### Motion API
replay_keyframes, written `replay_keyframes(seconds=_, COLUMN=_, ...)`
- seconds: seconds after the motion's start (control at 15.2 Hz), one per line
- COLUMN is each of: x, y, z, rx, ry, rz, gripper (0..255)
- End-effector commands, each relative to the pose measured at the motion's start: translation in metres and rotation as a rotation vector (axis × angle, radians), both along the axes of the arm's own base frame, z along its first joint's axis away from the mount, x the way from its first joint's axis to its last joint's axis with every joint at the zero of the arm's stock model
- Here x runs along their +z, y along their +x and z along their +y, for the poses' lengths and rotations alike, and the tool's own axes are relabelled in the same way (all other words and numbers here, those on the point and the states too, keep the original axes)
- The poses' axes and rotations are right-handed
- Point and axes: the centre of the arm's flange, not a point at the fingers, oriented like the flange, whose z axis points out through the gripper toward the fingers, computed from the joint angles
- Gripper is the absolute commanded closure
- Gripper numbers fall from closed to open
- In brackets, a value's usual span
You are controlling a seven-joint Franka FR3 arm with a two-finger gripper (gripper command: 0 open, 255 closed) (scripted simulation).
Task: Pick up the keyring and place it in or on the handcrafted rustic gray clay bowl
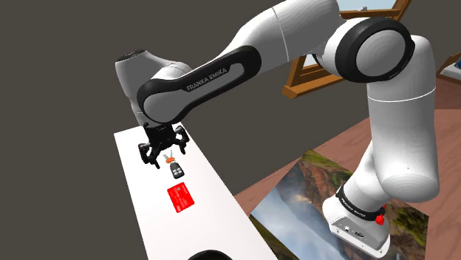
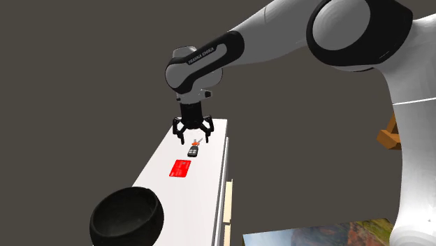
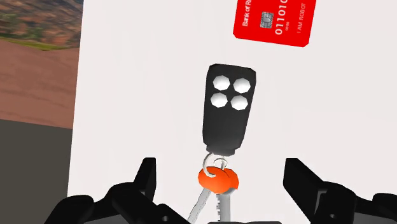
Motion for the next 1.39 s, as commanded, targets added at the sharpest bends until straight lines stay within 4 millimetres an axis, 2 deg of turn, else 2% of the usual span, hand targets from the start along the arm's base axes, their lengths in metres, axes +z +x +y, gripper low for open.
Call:
replay_keyframes(seconds=0.0, x=0.000, y=0.000, z=0.000, rx=0.000, ry=0.000, rz=0.000, gripper=0)
replay_keyframes(seconds=0.13, x=0.000, y=0.000, z=0.000, rx=0.000, ry=0.000, rz=0.000, gripper=0)
replay_keyframes(seconds=0.2, x=0.000, y=0.000, z=0.000, rx=0.000, ry=0.000, rz=0.000, gripper=255)
replay_keyframes(seconds=0.79, x=0.000, y=0.000, z=0.000, rx=0.000, ry=0.000, rz=0.000, gripper=255)
replay_keyframes(seconds=1.32, x=0.042, y=0.000, z=0.000, rx=0.000, ry=0.000, rz=0.000, gripper=255)
